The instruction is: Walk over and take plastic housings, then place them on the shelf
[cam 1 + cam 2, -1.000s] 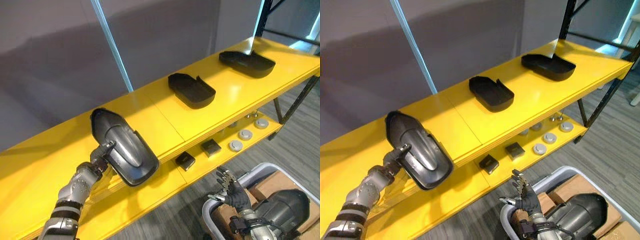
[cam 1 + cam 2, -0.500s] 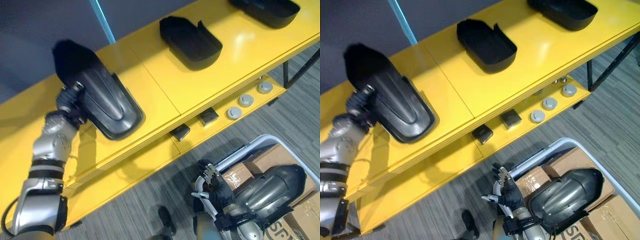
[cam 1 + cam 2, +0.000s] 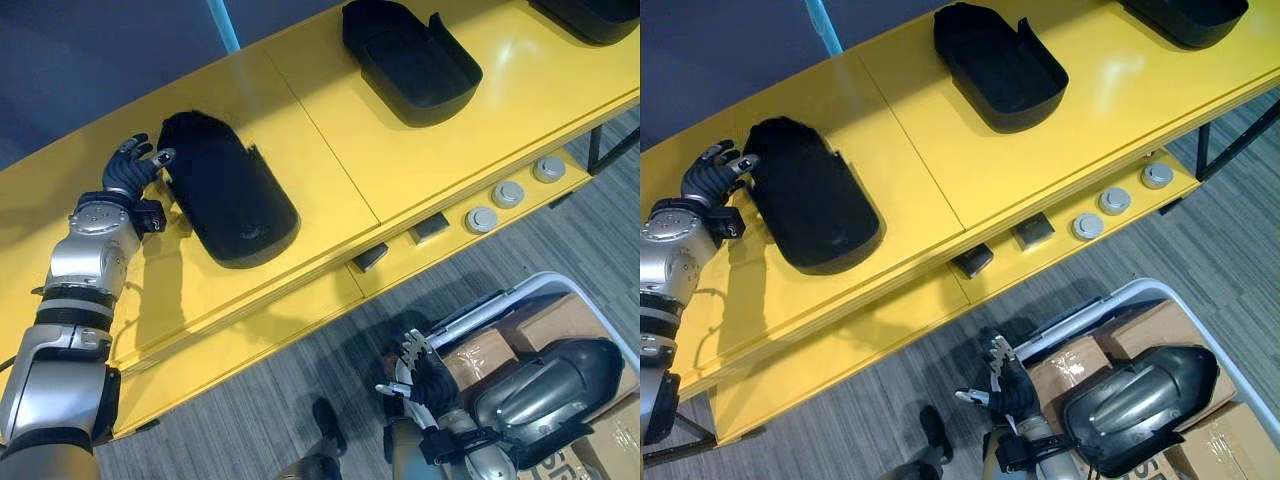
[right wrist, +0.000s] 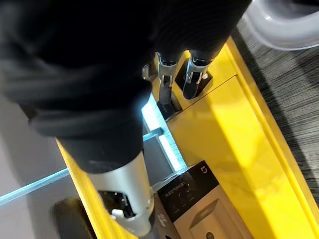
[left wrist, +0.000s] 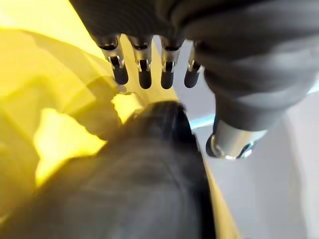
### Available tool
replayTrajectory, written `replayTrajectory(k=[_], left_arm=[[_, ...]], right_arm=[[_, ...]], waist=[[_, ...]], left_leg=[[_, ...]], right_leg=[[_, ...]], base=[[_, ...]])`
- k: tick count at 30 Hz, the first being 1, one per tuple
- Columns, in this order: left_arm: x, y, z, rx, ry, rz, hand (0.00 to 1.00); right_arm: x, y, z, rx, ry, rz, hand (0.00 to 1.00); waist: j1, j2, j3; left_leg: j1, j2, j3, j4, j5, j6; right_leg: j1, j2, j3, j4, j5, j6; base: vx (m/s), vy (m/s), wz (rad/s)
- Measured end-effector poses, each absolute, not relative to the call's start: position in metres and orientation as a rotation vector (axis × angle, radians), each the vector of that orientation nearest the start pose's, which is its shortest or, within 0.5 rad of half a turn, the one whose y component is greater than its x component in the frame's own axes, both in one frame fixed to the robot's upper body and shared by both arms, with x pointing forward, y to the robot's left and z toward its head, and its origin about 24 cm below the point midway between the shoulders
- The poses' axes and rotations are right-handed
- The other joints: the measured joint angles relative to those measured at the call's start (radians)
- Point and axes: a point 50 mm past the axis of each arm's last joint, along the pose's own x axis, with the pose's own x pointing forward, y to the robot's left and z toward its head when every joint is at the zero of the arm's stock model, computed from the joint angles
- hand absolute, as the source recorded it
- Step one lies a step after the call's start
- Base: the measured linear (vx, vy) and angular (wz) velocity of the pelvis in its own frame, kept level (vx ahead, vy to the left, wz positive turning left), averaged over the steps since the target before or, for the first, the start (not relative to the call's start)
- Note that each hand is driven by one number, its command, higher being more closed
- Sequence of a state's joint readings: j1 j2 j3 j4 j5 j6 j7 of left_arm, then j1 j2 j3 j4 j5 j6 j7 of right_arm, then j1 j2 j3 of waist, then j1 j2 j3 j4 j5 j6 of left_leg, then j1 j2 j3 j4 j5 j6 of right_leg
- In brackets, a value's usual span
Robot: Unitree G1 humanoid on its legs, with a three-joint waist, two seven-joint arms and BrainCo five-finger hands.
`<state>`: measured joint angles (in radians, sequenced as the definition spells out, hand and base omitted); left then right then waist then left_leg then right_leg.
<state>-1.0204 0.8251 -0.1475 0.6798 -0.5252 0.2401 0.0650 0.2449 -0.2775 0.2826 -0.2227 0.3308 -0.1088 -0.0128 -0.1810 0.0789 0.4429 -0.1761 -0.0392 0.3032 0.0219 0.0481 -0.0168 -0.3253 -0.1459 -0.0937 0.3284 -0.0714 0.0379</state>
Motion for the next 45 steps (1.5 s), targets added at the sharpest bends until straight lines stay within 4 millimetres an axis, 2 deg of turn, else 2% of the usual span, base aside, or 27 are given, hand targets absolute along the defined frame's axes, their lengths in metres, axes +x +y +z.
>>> replayTrajectory(k=[7, 12, 14, 17, 18, 21, 25, 28, 29, 30, 31, 33, 34, 35, 36, 37, 40, 43, 45], left_arm=[[0.378, 0.304, 0.271, 0.232, -0.124, 0.324, 0.0], [0.376, 0.309, 0.277, 0.151, -0.168, 0.437, 0.0], [0.375, 0.307, 0.289, 0.086, -0.248, 0.454, 0.0], [0.369, 0.298, 0.319, 0.0, -0.425, 0.459, 0.0], [0.365, 0.293, 0.333, -0.024, -0.512, 0.46, 0.0], [0.352, 0.292, 0.356, -0.07, -0.669, 0.481, 0.0], [0.337, 0.299, 0.367, -0.126, -0.82, 0.495, 0.0], [0.322, 0.298, 0.344, -0.145, -0.887, 0.435, 0.0], [0.316, 0.297, 0.324, -0.16, -0.883, 0.409, 0.0], [0.31, 0.293, 0.299, -0.181, -0.867, 0.384, 0.0], [0.305, 0.29, 0.285, -0.192, -0.852, 0.37, 0.0], [0.284, 0.27, 0.218, -0.236, -0.732, 0.328, 0.0], [0.277, 0.264, 0.201, -0.249, -0.691, 0.316, 0.0], [0.262, 0.255, 0.169, -0.267, -0.607, 0.32, 0.0], [0.254, 0.251, 0.155, -0.291, -0.56, 0.326, 0.0], [0.233, 0.24, 0.125, -0.325, -0.466, 0.342, 0.0], [0.207, 0.22, 0.096, -0.331, -0.353, 0.337, 0.0], [0.196, 0.199, 0.088, -0.319, -0.312, 0.24, 0.0], [0.193, 0.191, 0.085, -0.333, -0.299, 0.193, 0.0]], right_arm=[[0.195, -0.137, 0.037, 0.154, 0.018, 0.233, 0.0], [0.191, -0.131, 0.034, 0.165, 0.033, 0.25, 0.0], [0.186, -0.129, 0.032, 0.175, 0.039, 0.254, 0.0], [0.183, -0.128, 0.031, 0.184, 0.034, 0.249, 0.0], [0.182, -0.127, 0.032, 0.188, 0.019, 0.244, 0.0], [0.181, -0.127, 0.034, 0.161, -0.013, 0.234, 0.0], [0.185, -0.128, 0.041, 0.114, -0.073, 0.226, 0.0], [0.192, -0.129, 0.05, 0.057, -0.151, 0.199, 0.0], [0.195, -0.13, 0.056, 0.038, -0.187, 0.181, 1.0], [0.198, -0.131, 0.06, 0.012, -0.227, 0.165, 1.0], [0.199, -0.131, 0.063, -0.002, -0.246, 0.156, 1.0], [0.205, -0.136, 0.077, -0.067, -0.341, 0.097, 1.0], [0.208, -0.138, 0.081, -0.079, -0.364, 0.084, 1.0], [0.213, -0.141, 0.089, -0.081, -0.401, 0.07, 1.0], [0.215, -0.141, 0.093, -0.082, -0.418, 0.067, 1.0], [0.219, -0.143, 0.103, -0.074, -0.466, 0.06, 1.0], [0.226, -0.14, 0.117, -0.038, -0.52, 0.078, 1.0], [0.236, -0.129, 0.126, 0.036, -0.533, 0.139, 1.0], [0.243, -0.123, 0.125, 0.04, -0.516, 0.164, 1.0]], waist=[[-0.007, -0.001, 0.0], [-0.013, -0.008, 0.005], [-0.014, -0.011, 0.005], [-0.013, -0.017, 0.003], [-0.013, -0.021, 0.0], [-0.012, -0.029, -0.017], [-0.007, -0.03, -0.078], [-0.006, -0.029, -0.147], [0.002, -0.027, -0.184], [0.009, -0.026, -0.221], [0.015, -0.026, -0.235], [0.05, -0.027, -0.276], [0.061, -0.028, -0.28], [0.085, -0.029, -0.283], [0.098, -0.03, -0.285], [0.124, -0.03, -0.29], [0.165, -0.031, -0.299], [0.194, -0.033, -0.308], [0.2, -0.035, -0.311]], left_leg=[[0.006, 0.001, 0.002, -0.003, 0.002, 0.005], [0.018, 0.002, 0.004, -0.003, 0.007, 0.012], [0.029, 0.003, 0.001, -0.006, 0.007, 0.012], [0.051, 0.004, 0.001, -0.014, 0.007, 0.012], [0.072, 0.005, 0.0, -0.019, 0.005, 0.011], [0.104, 0.007, 0.001, -0.027, -0.001, 0.01], [0.14, 0.011, -0.003, -0.05, -0.001, 0.009], [0.187, 0.012, -0.009, -0.067, 0.003, 0.013], [0.206, 0.013, -0.016, -0.074, 0.003, 0.013], [0.222, 0.013, -0.032, -0.084, 0.003, 0.013], [0.232, 0.014, -0.039, -0.09, 0.003, 0.013], [0.256, 0.014, -0.078, -0.099, 0.003, 0.013], [0.26, 0.014, -0.087, -0.099, 0.003, 0.013], [0.267, 0.013, -0.102, -0.101, 0.003, 0.013], [0.268, 0.012, -0.109, -0.101, 0.004, 0.014], [0.267, 0.01, -0.13, -0.102, 0.008, 0.021], [0.258, 0.007, -0.157, -0.108, 0.012, 0.026], [0.223, 0.006, -0.167, -0.111, 0.016, 0.032], [0.2, 0.004, -0.179, -0.111, 0.028, 0.046]], right_leg=[[0.006, 0.0, 0.0, 0.0, 0.0, 0.0], [0.018, 0.004, 0.001, -0.007, 0.001, -0.001], [0.033, 0.005, -0.001, -0.015, 0.002, -0.002], [0.061, 0.008, -0.002, -0.033, 0.008, -0.002], [0.083, 0.011, -0.003, -0.044, 0.01, -0.001], [0.119, 0.016, -0.003, -0.063, 0.01, -0.001], [0.162, 0.025, -0.012, -0.095, 0.01, -0.001], [0.23, 0.03, -0.037, -0.137, 0.01, 0.0], [0.261, 0.032, -0.052, -0.159, 0.01, 0.0], [0.29, 0.034, -0.069, -0.182, 0.01, 0.0], [0.303, 0.036, -0.08, -0.19, 0.009, 0.0], [0.353, 0.037, -0.12, -0.22, 0.01, 0.0], [0.363, 0.037, -0.13, -0.224, 0.01, 0.0], [0.381, 0.037, -0.145, -0.234, 0.01, 0.0], [0.387, 0.036, -0.152, -0.236, 0.01, 0.0], [0.397, 0.034, -0.174, -0.243, 0.01, 0.001], [0.409, 0.033, -0.204, -0.258, 0.018, 0.008], [0.403, 0.034, -0.23, -0.29, 0.042, 0.01], [0.394, 0.034, -0.249, -0.297, 0.051, 0.011]], base=[[-0.02, 0.011, 0.0], [0.0, 0.0, 0.0], [0.0, 0.0, 0.0], [-0.01, 0.043, -0.02], [0.0, 0.033, -0.04], [0.0, 0.039, -0.05], [0.05, 0.028, 0.02], [0.11, 0.021, 0.14], [0.08, -0.001, 0.28], [0.11, -0.017, 0.31], [0.09, -0.028, 0.4], [0.06, -0.032, 0.46], [0.01, -0.022, 0.45], [-0.02, -0.011, 0.31], [-0.04, -0.015, 0.46], [-0.06, -0.013, 0.34], [-0.07, -0.011, 0.34], [-0.1, -0.003, 0.27], [-0.06, 0.004, 0.2]])
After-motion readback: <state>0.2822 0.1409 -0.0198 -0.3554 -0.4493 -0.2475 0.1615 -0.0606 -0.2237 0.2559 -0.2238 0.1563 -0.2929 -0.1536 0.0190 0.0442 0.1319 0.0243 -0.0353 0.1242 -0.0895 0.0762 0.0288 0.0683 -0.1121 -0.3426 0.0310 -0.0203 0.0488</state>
